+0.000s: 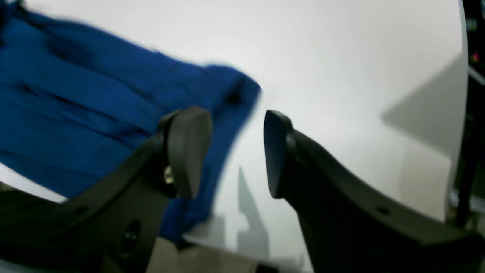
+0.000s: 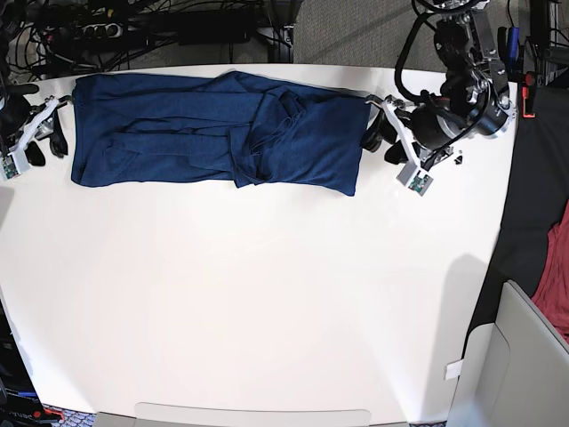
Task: Fold the T-shirt properly
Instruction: 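Grasp the collar end with the right gripper and lift it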
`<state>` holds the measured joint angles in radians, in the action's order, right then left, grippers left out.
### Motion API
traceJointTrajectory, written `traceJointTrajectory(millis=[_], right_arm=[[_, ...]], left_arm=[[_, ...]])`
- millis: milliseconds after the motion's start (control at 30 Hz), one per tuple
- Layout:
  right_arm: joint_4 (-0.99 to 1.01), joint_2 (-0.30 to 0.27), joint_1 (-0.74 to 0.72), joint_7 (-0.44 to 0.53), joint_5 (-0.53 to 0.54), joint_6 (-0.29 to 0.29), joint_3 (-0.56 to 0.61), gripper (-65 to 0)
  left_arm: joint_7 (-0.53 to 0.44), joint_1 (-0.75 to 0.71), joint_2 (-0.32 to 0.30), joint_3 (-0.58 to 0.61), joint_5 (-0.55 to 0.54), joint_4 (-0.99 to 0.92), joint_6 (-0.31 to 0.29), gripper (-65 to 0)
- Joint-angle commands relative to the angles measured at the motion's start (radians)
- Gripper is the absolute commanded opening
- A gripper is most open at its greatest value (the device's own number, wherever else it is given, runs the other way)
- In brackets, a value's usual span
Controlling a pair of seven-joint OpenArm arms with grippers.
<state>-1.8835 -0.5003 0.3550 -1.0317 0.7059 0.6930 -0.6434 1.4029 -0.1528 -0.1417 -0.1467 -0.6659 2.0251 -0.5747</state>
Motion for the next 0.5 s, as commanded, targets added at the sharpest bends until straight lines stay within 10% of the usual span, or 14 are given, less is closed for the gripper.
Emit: traceJointTrajectory(millis=[0, 133, 333, 467], right_arm=[[0.009, -0.019, -0.007, 0.02, 0.007, 0.005, -0.002, -39.6], [0.104, -0.019, -0.047, 0.02, 0.004, 0.005, 0.035, -35.8], [0.21, 0.024, -0.095, 0.021, 0.002, 0.005, 0.043, -7.5], [0.256, 0.056, -0.119, 0.021, 0.001, 0.005, 0.043, -7.0]], left_arm=[[-0.007, 0.008, 0.001, 0.003, -0.022, 0.016, -0.003, -37.3], [-0.007, 0.008, 0.004, 0.003, -0.024, 0.016, -0.003, -37.3], [-0.007, 0.008, 0.004, 0.003, -0.024, 0.016, -0.003, -37.3], [-0.007, 0.008, 0.004, 0.003, -0.024, 0.016, -0.003, -37.3]])
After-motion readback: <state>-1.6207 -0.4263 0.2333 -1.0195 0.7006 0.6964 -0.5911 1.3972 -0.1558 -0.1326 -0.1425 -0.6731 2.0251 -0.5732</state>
